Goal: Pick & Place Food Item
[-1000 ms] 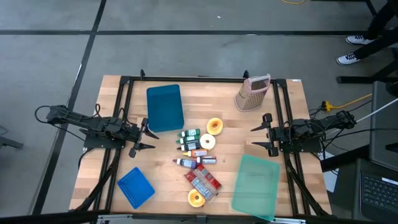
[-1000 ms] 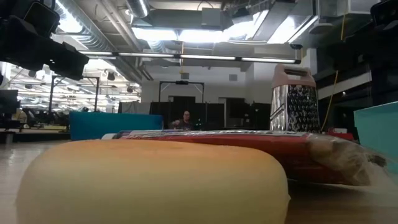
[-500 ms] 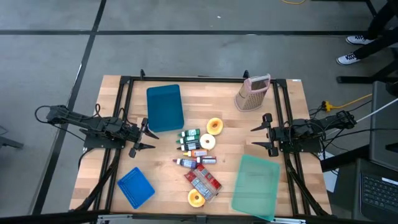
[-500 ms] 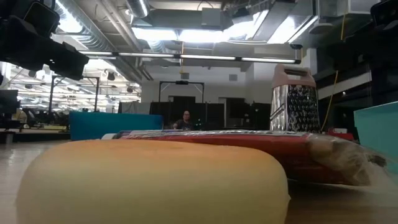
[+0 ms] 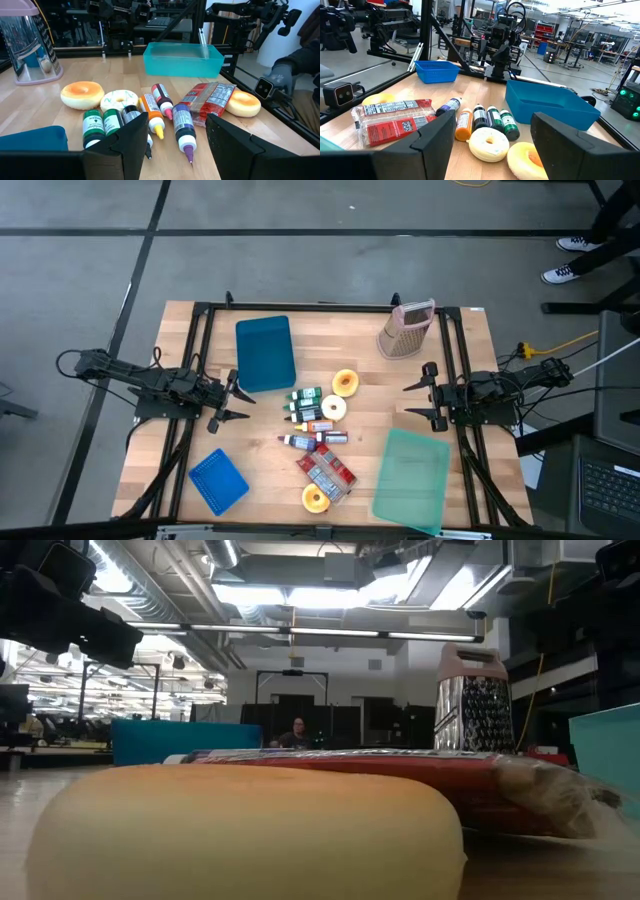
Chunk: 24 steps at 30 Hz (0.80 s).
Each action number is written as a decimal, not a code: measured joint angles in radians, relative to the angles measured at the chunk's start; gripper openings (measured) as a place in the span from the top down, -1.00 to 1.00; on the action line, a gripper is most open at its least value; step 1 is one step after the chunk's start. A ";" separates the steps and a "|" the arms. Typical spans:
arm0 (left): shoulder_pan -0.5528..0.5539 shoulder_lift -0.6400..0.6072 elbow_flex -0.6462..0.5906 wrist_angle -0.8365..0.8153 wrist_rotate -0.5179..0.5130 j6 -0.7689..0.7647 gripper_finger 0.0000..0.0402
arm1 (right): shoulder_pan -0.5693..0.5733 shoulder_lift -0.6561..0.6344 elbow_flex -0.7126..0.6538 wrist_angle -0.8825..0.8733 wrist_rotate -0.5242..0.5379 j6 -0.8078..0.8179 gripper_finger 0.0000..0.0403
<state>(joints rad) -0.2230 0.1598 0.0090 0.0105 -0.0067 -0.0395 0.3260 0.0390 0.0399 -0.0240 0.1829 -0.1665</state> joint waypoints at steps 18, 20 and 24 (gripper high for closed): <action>0.000 0.000 0.000 0.000 0.000 0.006 0.03 | 0.000 0.000 0.000 0.000 0.000 0.000 -0.26; 0.000 0.000 0.000 0.010 -0.006 0.047 0.04 | 0.000 0.000 0.000 0.000 0.000 0.000 -0.26; 0.000 0.000 0.000 0.045 -0.021 0.108 0.04 | 0.000 0.000 0.000 0.000 0.000 0.000 -0.26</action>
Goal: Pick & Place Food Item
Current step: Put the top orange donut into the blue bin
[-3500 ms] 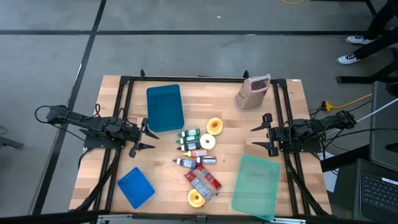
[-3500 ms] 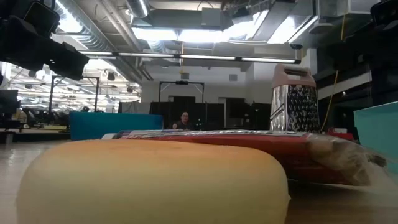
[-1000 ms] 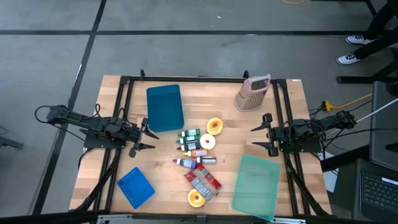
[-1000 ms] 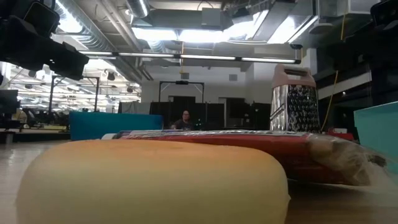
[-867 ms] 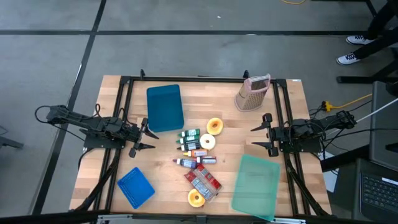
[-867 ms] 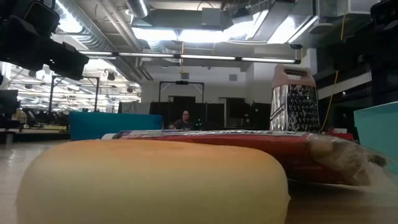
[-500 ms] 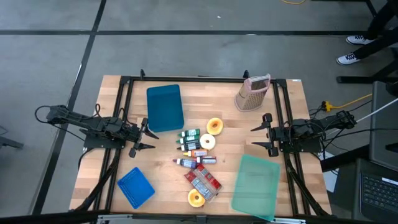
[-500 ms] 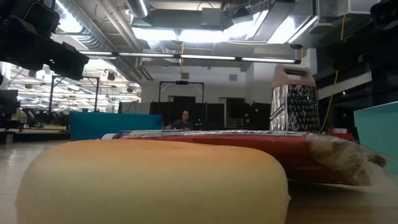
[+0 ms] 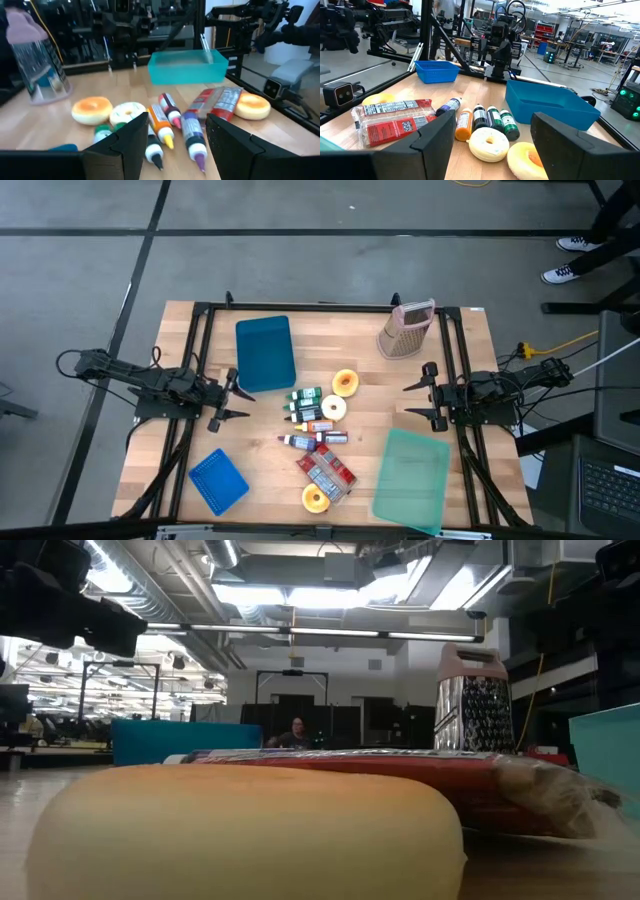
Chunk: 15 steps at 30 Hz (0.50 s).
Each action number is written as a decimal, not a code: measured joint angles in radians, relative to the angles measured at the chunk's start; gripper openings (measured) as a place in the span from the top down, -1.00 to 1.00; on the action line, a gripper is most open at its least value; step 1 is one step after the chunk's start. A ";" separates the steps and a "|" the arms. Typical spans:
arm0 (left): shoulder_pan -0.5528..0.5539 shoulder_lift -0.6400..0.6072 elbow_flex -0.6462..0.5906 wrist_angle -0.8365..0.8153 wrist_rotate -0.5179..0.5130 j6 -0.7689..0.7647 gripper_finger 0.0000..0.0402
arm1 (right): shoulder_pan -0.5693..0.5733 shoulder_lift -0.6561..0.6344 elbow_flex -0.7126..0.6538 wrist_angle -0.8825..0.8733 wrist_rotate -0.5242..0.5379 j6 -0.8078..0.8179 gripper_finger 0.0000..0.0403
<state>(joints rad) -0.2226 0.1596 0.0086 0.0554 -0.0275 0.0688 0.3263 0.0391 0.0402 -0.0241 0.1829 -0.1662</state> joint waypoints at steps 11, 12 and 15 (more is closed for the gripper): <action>0.000 0.000 0.000 0.000 -0.155 0.031 0.04 | 0.000 0.000 0.000 0.000 0.000 0.000 -0.26; 0.000 0.000 0.000 0.000 -0.163 0.031 0.04 | 0.000 0.000 0.000 0.000 0.000 0.000 -0.26; 0.000 0.000 0.000 0.000 -0.161 0.031 0.04 | 0.000 0.000 0.000 0.000 0.000 0.000 -0.26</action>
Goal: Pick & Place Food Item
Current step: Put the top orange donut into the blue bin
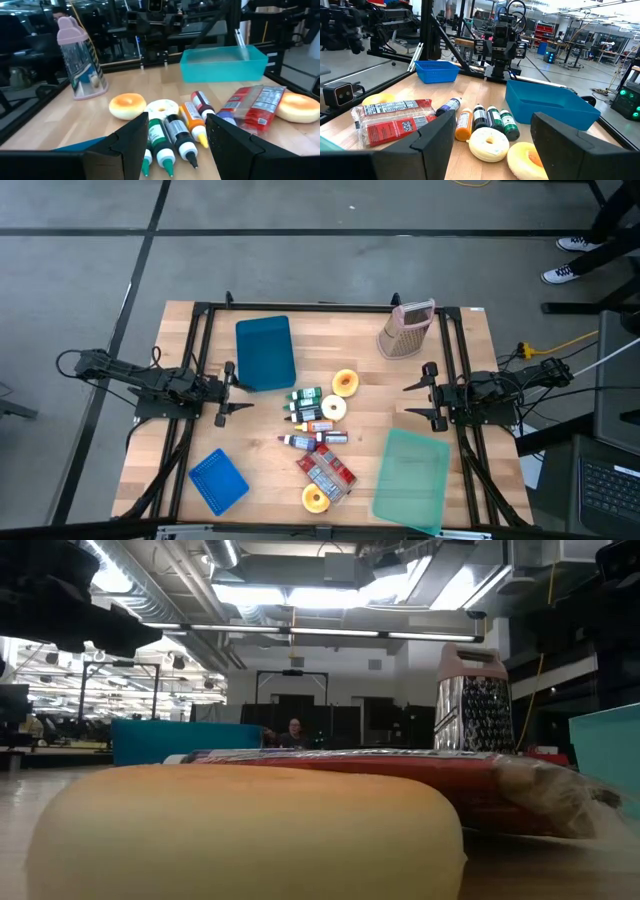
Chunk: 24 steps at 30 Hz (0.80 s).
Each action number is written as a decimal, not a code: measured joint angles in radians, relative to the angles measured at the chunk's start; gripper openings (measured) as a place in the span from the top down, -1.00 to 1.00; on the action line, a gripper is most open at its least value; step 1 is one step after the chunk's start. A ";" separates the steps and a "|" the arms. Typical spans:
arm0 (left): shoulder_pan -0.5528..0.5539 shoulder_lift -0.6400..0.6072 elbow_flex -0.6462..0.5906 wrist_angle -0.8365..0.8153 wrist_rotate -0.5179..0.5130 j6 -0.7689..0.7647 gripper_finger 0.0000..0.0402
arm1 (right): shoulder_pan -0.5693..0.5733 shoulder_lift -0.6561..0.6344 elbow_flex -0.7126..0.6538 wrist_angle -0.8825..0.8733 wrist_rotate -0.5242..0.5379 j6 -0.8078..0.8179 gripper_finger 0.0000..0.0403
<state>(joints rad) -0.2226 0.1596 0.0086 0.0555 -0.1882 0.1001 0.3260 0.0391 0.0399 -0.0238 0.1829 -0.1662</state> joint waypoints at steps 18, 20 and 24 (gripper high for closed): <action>0.002 0.000 0.000 0.064 -0.069 0.047 0.04 | 0.000 0.000 0.000 0.002 0.010 -0.026 -0.26; 0.002 0.000 0.000 0.098 -0.104 0.051 0.04 | 0.000 0.000 0.000 0.023 0.011 -0.038 -0.26; 0.002 0.000 0.000 0.161 -0.166 0.048 0.03 | 0.000 0.000 0.000 0.115 0.018 -0.003 -0.26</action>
<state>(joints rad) -0.2211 0.1593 0.0086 0.2168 -0.3545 0.1478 0.3257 0.0391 0.0399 0.0915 0.2012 -0.1687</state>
